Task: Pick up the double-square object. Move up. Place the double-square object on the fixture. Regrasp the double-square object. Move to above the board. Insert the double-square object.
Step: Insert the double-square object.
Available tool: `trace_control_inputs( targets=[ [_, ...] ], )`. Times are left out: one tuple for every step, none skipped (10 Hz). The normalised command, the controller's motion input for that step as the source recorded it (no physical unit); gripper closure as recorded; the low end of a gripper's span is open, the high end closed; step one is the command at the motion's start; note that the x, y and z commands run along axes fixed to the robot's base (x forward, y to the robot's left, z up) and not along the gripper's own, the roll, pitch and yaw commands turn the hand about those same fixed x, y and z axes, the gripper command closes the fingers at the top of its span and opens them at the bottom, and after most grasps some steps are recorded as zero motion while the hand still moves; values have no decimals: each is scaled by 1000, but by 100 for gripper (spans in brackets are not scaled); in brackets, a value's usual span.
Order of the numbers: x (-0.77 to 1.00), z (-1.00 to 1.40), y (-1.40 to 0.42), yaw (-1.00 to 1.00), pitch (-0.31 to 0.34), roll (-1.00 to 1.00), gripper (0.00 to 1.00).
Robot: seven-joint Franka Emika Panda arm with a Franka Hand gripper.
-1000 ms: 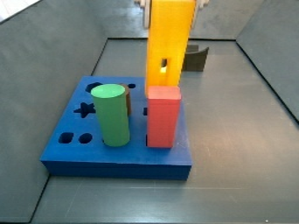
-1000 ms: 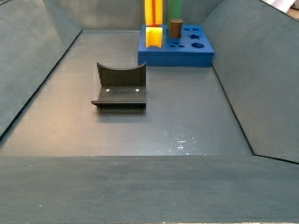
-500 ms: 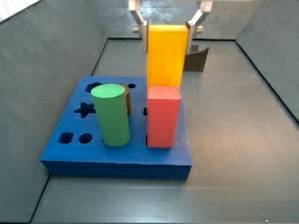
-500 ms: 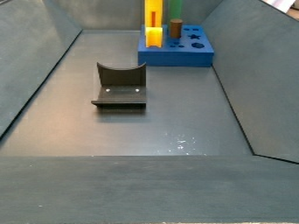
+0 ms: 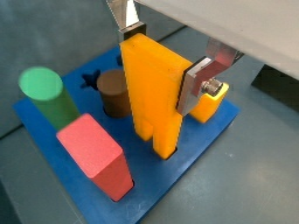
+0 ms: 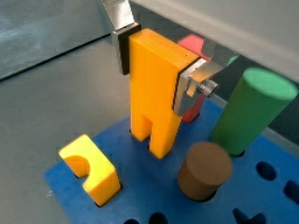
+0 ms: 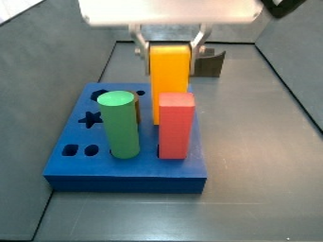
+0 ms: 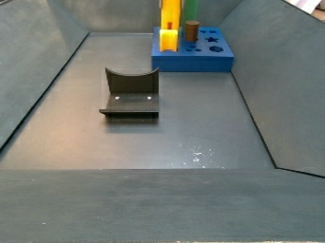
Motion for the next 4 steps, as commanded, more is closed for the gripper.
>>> trace_control_inputs(
  targets=[
    [143, -543, 0, -129, -57, 0, 100],
    [37, -160, 11, -71, -30, -46, 100],
    [0, -46, 0, -11, -34, -6, 100],
    [0, 0, 0, 0, -26, 0, 100]
  ],
)
